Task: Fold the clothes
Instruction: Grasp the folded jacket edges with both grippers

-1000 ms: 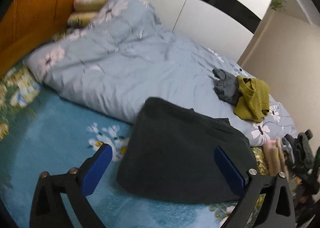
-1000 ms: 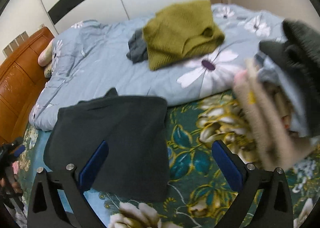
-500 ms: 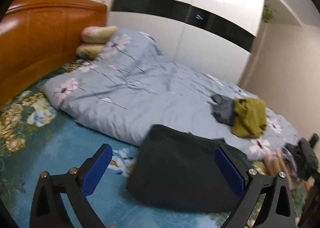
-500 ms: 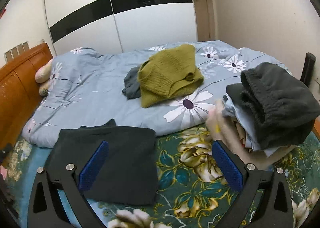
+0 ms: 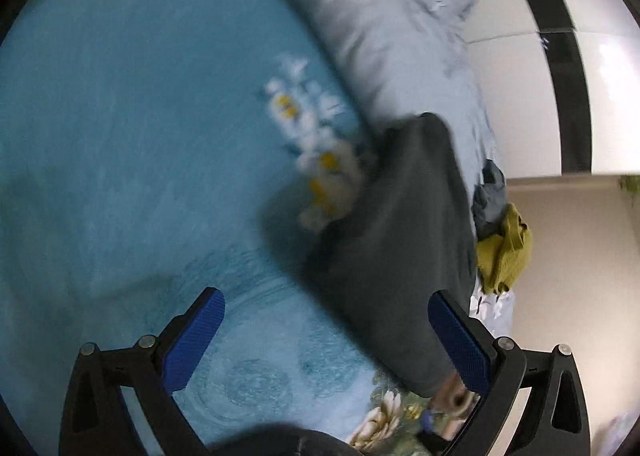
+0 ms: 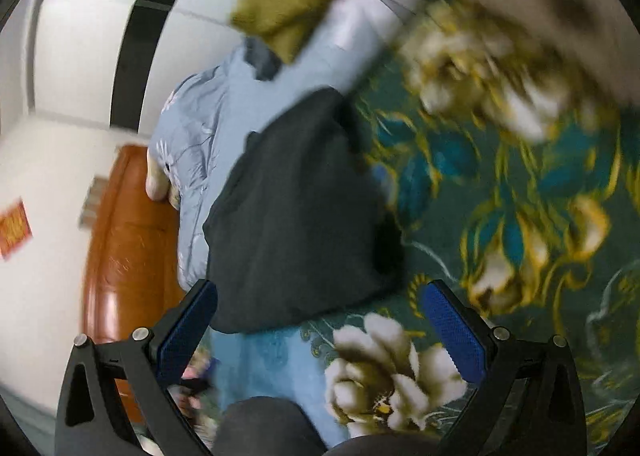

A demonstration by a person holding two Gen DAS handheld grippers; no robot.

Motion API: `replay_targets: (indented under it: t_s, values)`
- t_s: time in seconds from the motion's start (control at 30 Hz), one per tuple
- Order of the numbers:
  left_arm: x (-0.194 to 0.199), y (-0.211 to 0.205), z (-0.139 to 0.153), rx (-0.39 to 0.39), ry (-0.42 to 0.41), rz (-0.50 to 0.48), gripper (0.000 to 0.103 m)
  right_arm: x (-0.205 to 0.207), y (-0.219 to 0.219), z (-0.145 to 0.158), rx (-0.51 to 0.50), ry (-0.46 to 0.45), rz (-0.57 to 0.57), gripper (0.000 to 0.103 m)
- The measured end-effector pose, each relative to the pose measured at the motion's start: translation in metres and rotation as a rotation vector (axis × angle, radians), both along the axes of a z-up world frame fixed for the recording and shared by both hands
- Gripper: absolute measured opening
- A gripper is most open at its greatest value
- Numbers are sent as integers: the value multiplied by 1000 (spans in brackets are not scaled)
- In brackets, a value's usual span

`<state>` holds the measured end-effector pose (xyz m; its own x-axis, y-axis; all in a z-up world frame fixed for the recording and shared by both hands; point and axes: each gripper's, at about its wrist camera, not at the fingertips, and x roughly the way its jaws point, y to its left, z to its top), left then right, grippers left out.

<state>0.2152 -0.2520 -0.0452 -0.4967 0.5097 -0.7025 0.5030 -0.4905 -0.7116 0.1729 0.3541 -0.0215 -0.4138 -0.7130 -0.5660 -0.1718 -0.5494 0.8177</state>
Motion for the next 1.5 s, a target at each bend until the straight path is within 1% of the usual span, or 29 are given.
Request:
replay_targets:
  t_s: [0.07, 0.13, 0.2, 0.23, 0.33, 0.43, 0.5, 0.63, 0.7, 0.73, 0.77, 0.83, 0.97, 1.1, 1.13, 1.17, 1.2, 1.23, 1.27, 1.37, 1.43, 1.47, 1.5]
  values:
    - [-3, 5, -10, 21, -4, -24, 103, 0, 0, -19, -45, -55, -28, 103]
    - [-10, 14, -15, 32, 6, -74, 103, -3, -2, -31, -49, -80, -40, 103]
    - [-18, 22, -19, -11, -18, -105, 103, -7, -6, -39, -59, -94, -38, 103]
    - [-23, 25, -21, -27, -27, -115, 103, -9, -8, -41, -67, -95, -36, 103]
    - [-34, 30, -28, 1, -16, -103, 103, -14, -10, -41, -76, -87, -22, 103]
    - [-47, 35, -36, 48, -39, -96, 103, -19, -14, -40, -71, -85, 1, 103]
    - [-54, 38, -37, 39, -53, -109, 102, -22, -17, -42, -85, -92, 0, 103]
    - [-65, 43, -31, 48, -1, -129, 101, -30, -30, -46, -112, -99, 10, 103]
    - [-72, 48, -30, 49, 28, -141, 97, -35, -40, -46, -102, -92, 19, 102]
    - [-78, 51, -32, 59, 41, -148, 95, -38, -45, -46, -97, -84, 18, 101]
    - [-83, 55, -33, 66, 55, -156, 93, -41, -50, -45, -92, -76, 14, 94]
    - [-94, 61, -32, 47, 87, -181, 93, -48, -56, -47, -89, -67, -3, 88]
    - [-116, 70, -29, 13, 142, -224, 91, -59, -64, -50, -117, -36, -29, 86]
    - [-141, 77, -33, -8, 172, -248, 91, -74, -70, -54, -128, -12, -23, 85]
    - [-147, 79, -34, -15, 179, -257, 91, -79, -70, -55, -132, -9, -26, 83]
    - [-152, 81, -34, -19, 183, -264, 91, -84, -71, -57, -138, -8, -32, 79]
    - [-157, 83, -35, -26, 182, -270, 91, -89, -71, -58, -143, -6, -38, 75]
    - [-162, 85, -34, -37, 180, -262, 91, -94, -71, -60, -151, -10, -44, 66]
    - [-165, 87, -33, -43, 173, -274, 91, -100, -72, -64, -160, -20, -46, 61]
    - [-168, 93, -29, -72, 160, -293, 89, -109, -77, -66, -160, -28, -25, 60]
    - [-168, 97, -26, -96, 145, -288, 84, -108, -78, -64, -153, -30, -15, 57]
    - [-168, 99, -25, -105, 135, -285, 80, -108, -78, -63, -154, -33, -14, 56]
    - [-168, 101, -23, -120, 121, -280, 77, -107, -77, -63, -162, -41, -18, 55]
